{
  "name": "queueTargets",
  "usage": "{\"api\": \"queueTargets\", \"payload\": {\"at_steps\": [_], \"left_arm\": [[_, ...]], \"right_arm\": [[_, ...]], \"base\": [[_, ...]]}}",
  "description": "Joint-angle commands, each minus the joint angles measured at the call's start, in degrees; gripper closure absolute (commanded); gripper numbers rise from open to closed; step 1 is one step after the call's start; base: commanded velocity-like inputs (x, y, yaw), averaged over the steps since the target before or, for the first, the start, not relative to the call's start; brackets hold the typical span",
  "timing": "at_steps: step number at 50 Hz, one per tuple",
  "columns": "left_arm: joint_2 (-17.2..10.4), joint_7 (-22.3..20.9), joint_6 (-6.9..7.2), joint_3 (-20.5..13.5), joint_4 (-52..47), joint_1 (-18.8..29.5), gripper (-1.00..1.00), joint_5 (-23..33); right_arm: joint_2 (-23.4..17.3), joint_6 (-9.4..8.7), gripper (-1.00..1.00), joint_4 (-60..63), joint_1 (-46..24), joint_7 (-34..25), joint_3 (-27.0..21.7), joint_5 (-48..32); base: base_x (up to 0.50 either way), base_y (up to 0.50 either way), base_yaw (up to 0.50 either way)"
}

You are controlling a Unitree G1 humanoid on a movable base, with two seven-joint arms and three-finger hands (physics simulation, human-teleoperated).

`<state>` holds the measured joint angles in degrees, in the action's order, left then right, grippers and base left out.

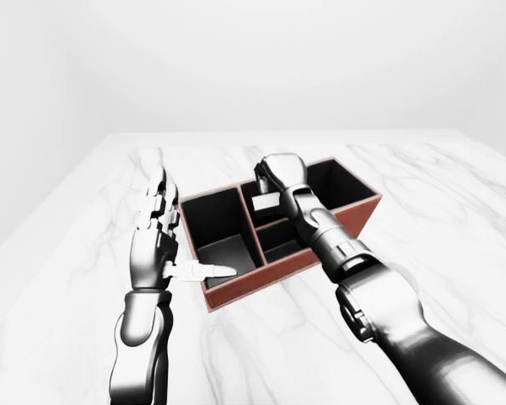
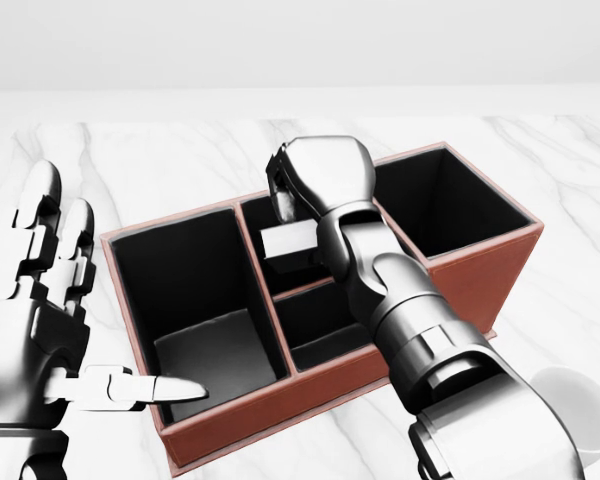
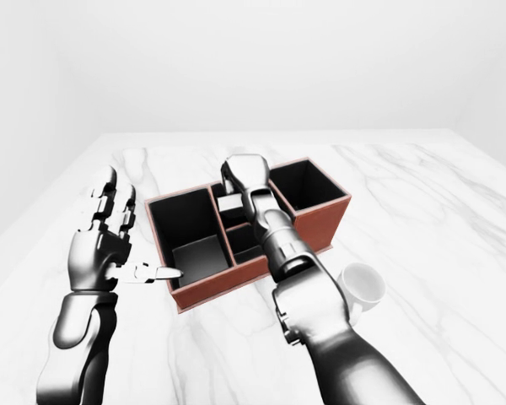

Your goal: Pick up the book and place it in the front compartment of the caddy.

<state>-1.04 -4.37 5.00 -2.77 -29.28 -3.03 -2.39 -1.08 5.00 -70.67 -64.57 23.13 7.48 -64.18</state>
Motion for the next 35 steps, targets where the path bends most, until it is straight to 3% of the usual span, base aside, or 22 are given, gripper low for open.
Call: {"api": "queueTargets", "payload": {"at_steps": [1,8,9,10,35], "left_arm": [[0.02,0.03,0.00,0.08,0.26,0.03,-1.00,0.05],[0.03,0.05,0.00,0.19,-0.02,-0.06,-1.00,0.06],[0.05,0.05,0.00,0.22,0.03,-0.11,-1.00,0.07],[0.05,0.02,0.00,0.24,0.27,-0.11,-1.00,0.09],[0.01,0.04,0.00,0.28,-0.27,-0.08,-1.00,0.26]], "right_arm": [[0.01,0.00,1.00,0.81,-0.57,1.86,-0.77,-1.49],[-0.02,0.00,1.00,0.50,-0.46,2.56,-0.66,-1.87],[-0.01,0.00,0.70,0.50,-0.42,2.54,-0.65,-1.90],[0.03,0.00,-1.00,0.33,-0.39,2.67,-0.60,-2.02],[-0.18,0.00,-1.00,0.44,0.43,2.20,-0.76,-1.99]], "base": [[0.00,0.00,0.00],[0.00,0.00,0.00],[0.00,0.00,0.00],[0.00,0.00,0.00],[0.00,0.00,0.00]]}}
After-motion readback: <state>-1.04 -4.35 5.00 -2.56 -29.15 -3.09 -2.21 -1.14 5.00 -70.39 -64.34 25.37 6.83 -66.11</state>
